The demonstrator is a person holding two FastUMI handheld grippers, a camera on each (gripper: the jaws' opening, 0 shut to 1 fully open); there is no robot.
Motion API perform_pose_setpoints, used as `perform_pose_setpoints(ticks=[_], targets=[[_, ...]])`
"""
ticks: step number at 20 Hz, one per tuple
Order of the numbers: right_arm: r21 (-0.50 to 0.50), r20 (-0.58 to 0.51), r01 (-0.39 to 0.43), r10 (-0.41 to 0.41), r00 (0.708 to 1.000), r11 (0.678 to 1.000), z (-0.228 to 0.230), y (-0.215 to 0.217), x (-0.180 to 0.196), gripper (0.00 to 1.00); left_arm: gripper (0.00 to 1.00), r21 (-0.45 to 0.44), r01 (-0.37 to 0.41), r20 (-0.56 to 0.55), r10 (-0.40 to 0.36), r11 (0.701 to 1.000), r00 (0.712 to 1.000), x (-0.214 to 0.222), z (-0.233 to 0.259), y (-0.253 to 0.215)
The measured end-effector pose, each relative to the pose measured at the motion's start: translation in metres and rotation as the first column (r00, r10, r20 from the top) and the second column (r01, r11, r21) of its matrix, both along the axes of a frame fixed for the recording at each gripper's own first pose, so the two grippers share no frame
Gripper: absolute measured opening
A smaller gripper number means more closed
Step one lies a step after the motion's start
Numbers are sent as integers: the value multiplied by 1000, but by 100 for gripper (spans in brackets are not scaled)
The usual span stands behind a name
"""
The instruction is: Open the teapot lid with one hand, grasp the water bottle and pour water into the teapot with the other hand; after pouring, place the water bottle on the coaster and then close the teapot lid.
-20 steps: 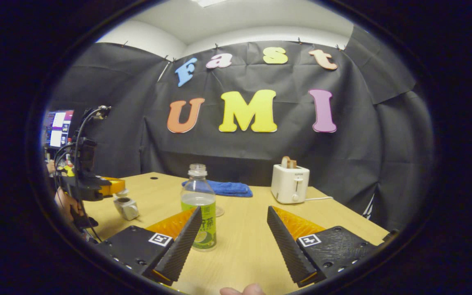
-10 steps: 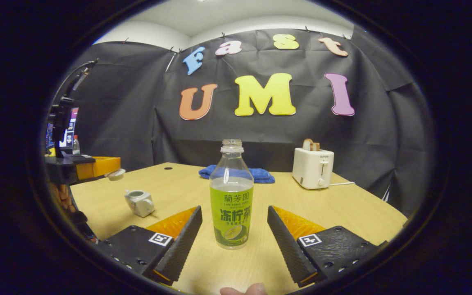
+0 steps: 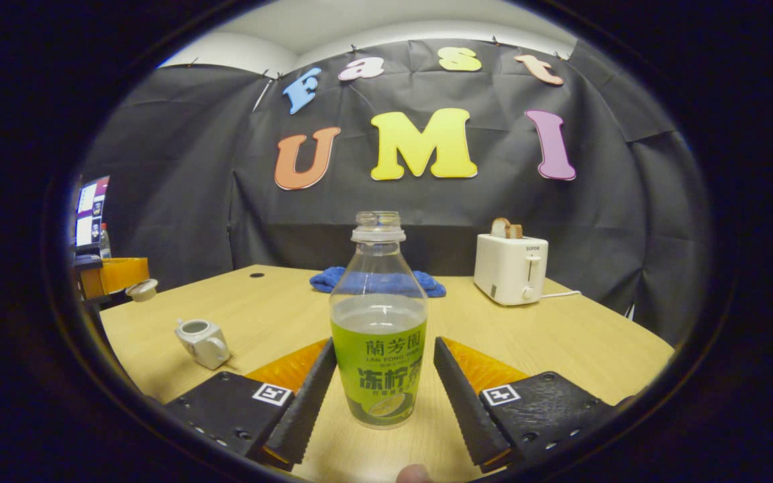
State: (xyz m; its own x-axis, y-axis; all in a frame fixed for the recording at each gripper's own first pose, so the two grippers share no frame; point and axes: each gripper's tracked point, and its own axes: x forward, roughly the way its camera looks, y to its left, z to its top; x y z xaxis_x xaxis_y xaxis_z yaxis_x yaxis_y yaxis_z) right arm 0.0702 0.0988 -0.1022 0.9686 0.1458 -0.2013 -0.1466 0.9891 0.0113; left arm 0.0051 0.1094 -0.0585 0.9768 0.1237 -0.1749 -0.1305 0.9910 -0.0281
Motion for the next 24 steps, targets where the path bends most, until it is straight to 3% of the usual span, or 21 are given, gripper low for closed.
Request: perform_pose_setpoints(ticks=[2, 5, 8, 12, 16, 20, 24], targets=[[-27, 8, 2, -2, 1000, 1000, 4, 2, 2, 75, 4, -9, -2, 3, 2, 1000, 1000, 1, -1, 2], [-144, 26, -58, 62, 998, 988, 15, 20, 6, 75, 4, -24, -9, -7, 9, 1000, 1000, -2, -5, 8], [-345, 53, -116, 143, 988, 931, 26, 36, 11, 72, 4, -21, 13, -2, -13, 1000, 1000, -2, -4, 10], [-580, 7, -195, 245, 970, 791, 22, 58, 29, 71, 4, -30, 22, 5, -22, 999, 1000, 1, -1, 24], [-747, -39, -230, 304, 952, 624, 11, 77, 41, 73, 4, -39, 24, 40, -23, 999, 999, 6, 0, 40], [-861, -42, -215, 357, 933, 461, 2, 97, 51, 72, 4, -21, 4, 32, -3, 1000, 999, 3, -7, 57], [-918, -32, -189, 409, 912, 349, 3, 113, 57, 70, 4, -25, -14, 33, 15, 1000, 999, 2, -11, 70]])
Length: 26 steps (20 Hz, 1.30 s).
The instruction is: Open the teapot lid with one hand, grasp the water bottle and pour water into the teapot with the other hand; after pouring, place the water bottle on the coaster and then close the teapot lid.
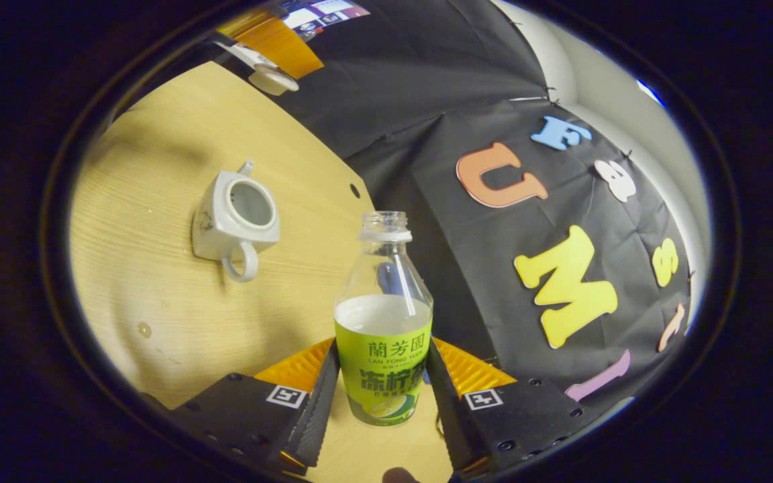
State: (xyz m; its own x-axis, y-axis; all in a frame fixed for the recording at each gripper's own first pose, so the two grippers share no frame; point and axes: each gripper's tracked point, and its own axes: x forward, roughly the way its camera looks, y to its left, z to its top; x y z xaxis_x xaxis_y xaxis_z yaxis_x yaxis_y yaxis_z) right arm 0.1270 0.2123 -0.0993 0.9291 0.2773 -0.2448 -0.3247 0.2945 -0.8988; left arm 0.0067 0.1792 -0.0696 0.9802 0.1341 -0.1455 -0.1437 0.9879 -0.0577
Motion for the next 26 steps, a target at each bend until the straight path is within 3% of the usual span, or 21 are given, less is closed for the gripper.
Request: perform_pose_setpoints(ticks=[4, 11, 18, 26], targets=[[-165, 91, -50, 66, 994, 985, 11, 13, 5, 70, 4, -9, -5, -14, 5, 1000, 1000, -2, -8, 9], [-350, 166, -93, 160, 973, 932, 11, 23, 6, 70, 4, -11, -4, -11, 4, 1000, 1000, -5, -10, 17], [-525, 228, -114, 268, 936, 843, 18, 41, 2, 72, 4, -4, 14, -9, -14, 1000, 1000, -6, -10, 15], [-652, 275, -109, 368, 888, 751, 31, 44, -3, 70, 4, -2, 5, -18, -5, 1000, 1000, -7, -13, 20]])
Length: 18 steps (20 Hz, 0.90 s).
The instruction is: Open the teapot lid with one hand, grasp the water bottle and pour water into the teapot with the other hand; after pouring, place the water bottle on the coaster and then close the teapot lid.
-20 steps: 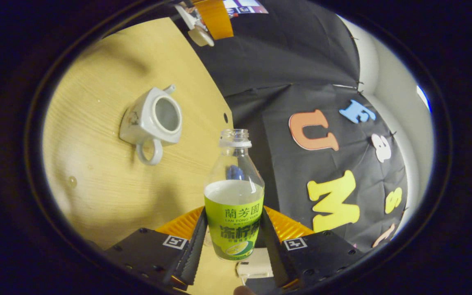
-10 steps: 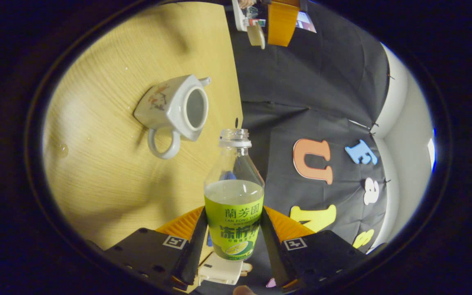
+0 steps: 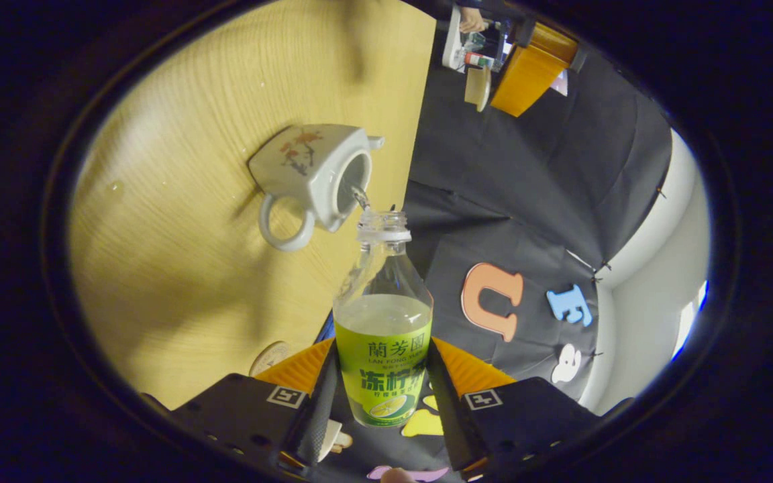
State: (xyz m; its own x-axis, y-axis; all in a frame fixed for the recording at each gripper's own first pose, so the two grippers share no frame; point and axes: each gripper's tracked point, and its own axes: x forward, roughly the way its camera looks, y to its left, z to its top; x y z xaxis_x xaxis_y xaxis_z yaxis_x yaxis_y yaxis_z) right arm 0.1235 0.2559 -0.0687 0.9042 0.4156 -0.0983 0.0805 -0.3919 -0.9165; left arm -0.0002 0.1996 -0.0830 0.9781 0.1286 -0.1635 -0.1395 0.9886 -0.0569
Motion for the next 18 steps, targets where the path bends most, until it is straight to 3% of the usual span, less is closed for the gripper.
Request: perform_pose_setpoints(ticks=[18], targets=[[-102, 87, -43, 52, 995, 994, 13, 12, -4, 70, 4, 11, 4, 0, -4, 1000, 1000, -2, 2, 1]])
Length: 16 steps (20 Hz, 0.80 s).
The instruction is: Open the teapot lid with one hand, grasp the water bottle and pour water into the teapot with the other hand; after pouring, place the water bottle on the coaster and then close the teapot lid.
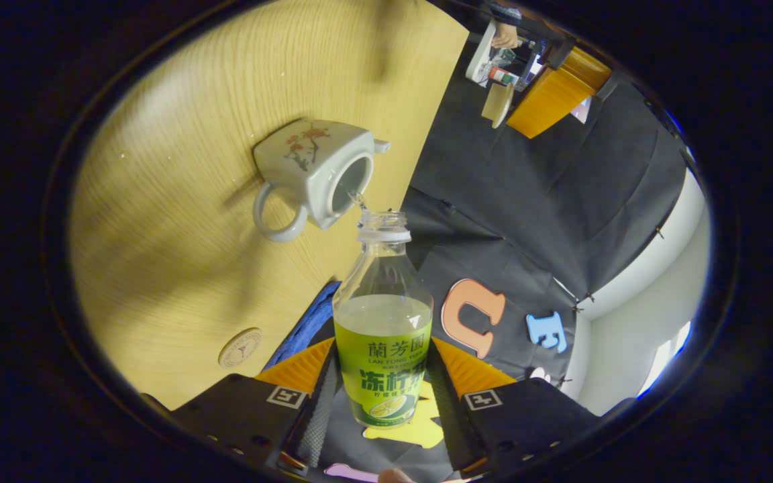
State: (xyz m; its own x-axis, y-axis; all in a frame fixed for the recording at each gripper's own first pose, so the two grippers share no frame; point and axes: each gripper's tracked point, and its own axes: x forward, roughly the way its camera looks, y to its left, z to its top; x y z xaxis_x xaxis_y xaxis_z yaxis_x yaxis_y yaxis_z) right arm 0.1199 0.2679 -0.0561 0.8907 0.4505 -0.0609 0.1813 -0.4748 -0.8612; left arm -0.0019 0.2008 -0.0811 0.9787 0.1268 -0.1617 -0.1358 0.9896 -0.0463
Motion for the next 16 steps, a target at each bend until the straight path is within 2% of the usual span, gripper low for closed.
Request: perform_pose_setpoints(ticks=[9, 10, 11, 13, 16], targets=[[5, -13, -13, 13, 1000, 1000, -1, 3, 2, 70, 4, 2, -6, -4, 6, 1000, 1000, -2, 0, 4], [29, -39, -12, 13, 999, 1000, -4, 2, 3, 67, 4, 3, -8, -2, 8, 1000, 1000, -4, 0, 6], [60, -79, -1, 5, 997, 998, -10, 0, 4, 72, 4, 3, -10, -2, 10, 1000, 1000, -3, 0, 7], [129, -165, 35, -14, 986, 991, -21, -5, 3, 73, 4, 3, -24, -10, 24, 1000, 1000, -6, -1, 14], [263, -290, 86, -6, 957, 961, -35, -7, 1, 70, 4, -2, -32, -3, 32, 999, 999, -7, 2, 14]])
